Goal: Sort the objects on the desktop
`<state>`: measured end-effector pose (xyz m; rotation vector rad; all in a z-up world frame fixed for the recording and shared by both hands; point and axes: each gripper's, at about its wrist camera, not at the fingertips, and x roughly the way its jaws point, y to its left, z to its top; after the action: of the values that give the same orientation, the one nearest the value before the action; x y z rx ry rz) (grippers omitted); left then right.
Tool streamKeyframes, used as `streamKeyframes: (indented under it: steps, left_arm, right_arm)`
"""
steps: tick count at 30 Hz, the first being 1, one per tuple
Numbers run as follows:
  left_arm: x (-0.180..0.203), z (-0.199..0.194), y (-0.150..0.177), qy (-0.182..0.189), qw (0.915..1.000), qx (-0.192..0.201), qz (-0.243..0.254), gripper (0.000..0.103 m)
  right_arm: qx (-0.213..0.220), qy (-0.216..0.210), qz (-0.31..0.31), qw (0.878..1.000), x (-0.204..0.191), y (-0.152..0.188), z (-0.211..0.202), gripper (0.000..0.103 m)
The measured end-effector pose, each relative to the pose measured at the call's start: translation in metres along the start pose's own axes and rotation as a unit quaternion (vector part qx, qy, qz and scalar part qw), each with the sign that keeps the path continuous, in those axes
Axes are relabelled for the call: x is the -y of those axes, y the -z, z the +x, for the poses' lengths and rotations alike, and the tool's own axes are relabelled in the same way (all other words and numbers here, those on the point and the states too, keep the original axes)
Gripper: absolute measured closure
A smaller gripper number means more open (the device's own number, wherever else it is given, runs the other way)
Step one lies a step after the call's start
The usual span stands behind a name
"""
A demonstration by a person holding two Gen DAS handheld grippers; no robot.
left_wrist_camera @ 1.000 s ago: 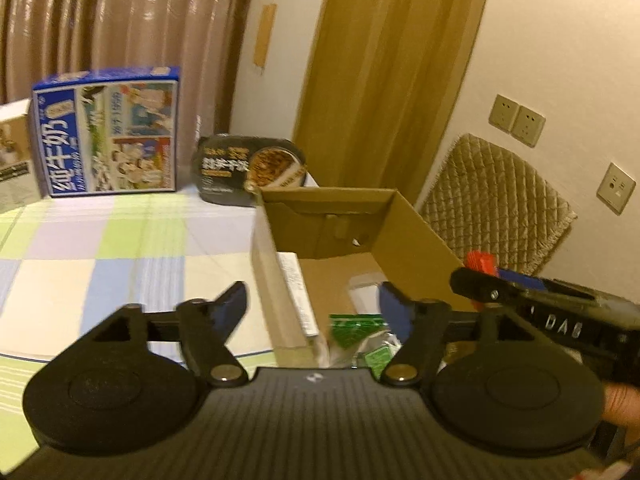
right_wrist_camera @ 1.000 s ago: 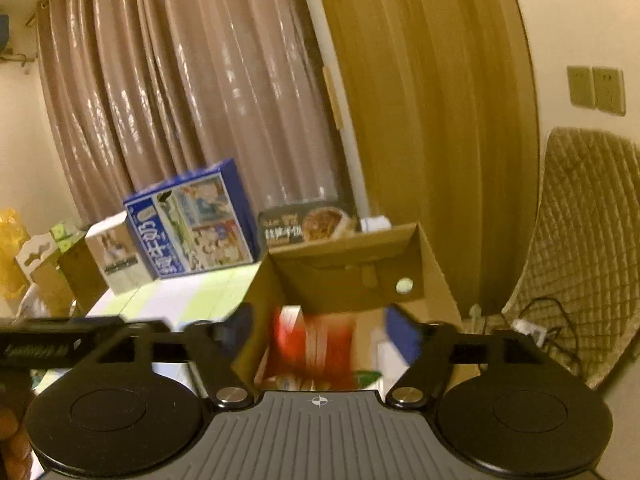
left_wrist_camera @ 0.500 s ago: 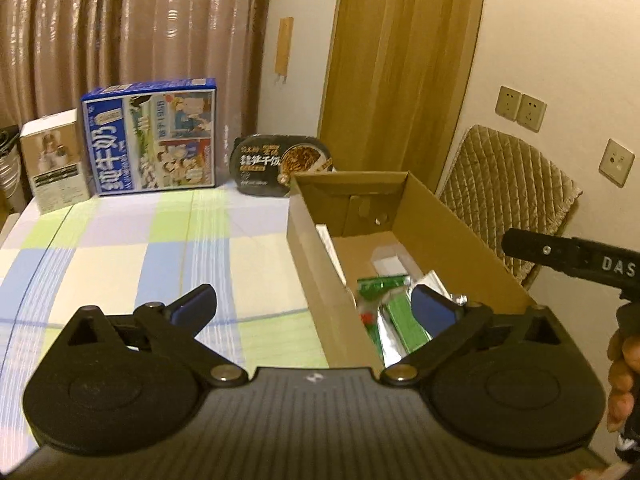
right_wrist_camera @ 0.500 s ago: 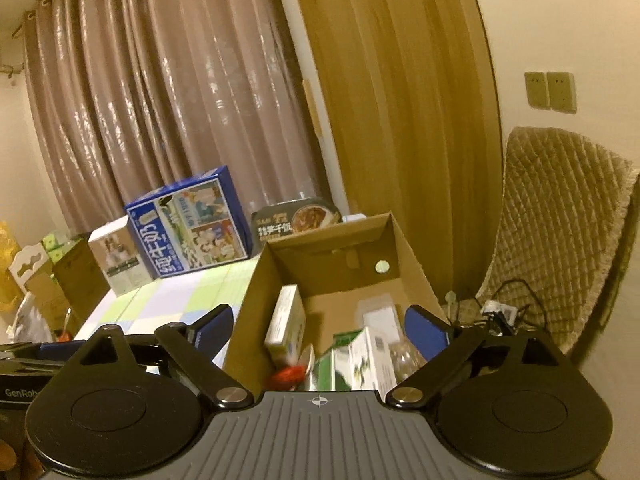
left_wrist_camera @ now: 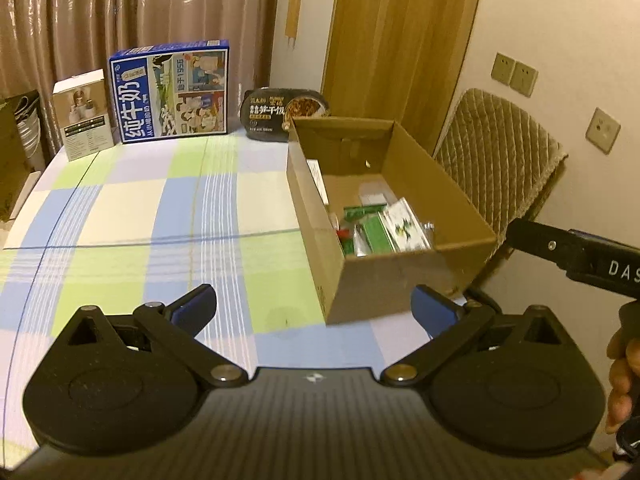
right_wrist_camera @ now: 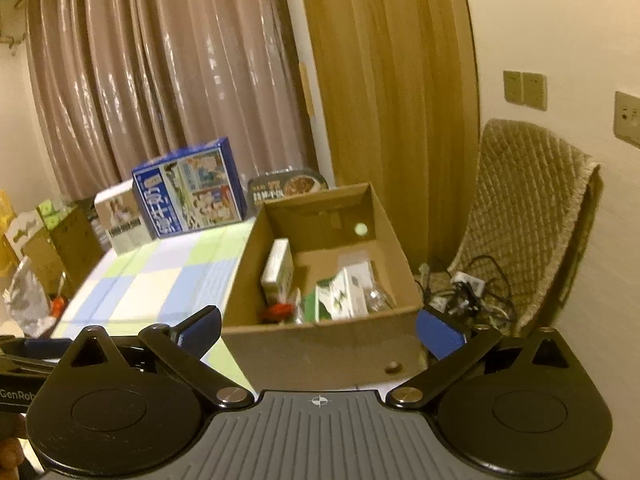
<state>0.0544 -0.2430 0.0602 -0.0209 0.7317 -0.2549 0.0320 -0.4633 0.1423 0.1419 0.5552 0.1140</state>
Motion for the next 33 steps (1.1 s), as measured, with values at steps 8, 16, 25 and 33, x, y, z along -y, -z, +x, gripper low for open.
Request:
streamKeyframes:
  steps: [8, 16, 25, 33]
  left_arm:
    - [0.01, -0.022, 0.015, -0.017, 0.9998, -0.011, 0.007, 0.001]
    - [0.011, -0.037, 0.017, -0.009, 0.9999, -0.01, -0.01, 0.001]
    - [0.024, -0.047, 0.018, 0.004, 1.0, 0.0, -0.007, 0.001]
    - [0.022, -0.047, 0.018, 0.001, 0.9999, 0.004, -0.014, 0.001]
  right_arm:
    - [-0.031, 0.016, -0.013, 0.999, -0.001, 0.018, -0.034, 0.002]
    - [-0.033, 0.015, 0.017, 0.999, 0.002, 0.016, -0.066, 0.002]
    - [-0.035, 0.008, 0.012, 0.999, -0.005, 0.016, -0.068, 0.002]
    - [-0.035, 0.009, 0.01, 0.999, -0.008, 0.016, -0.067, 0.002]
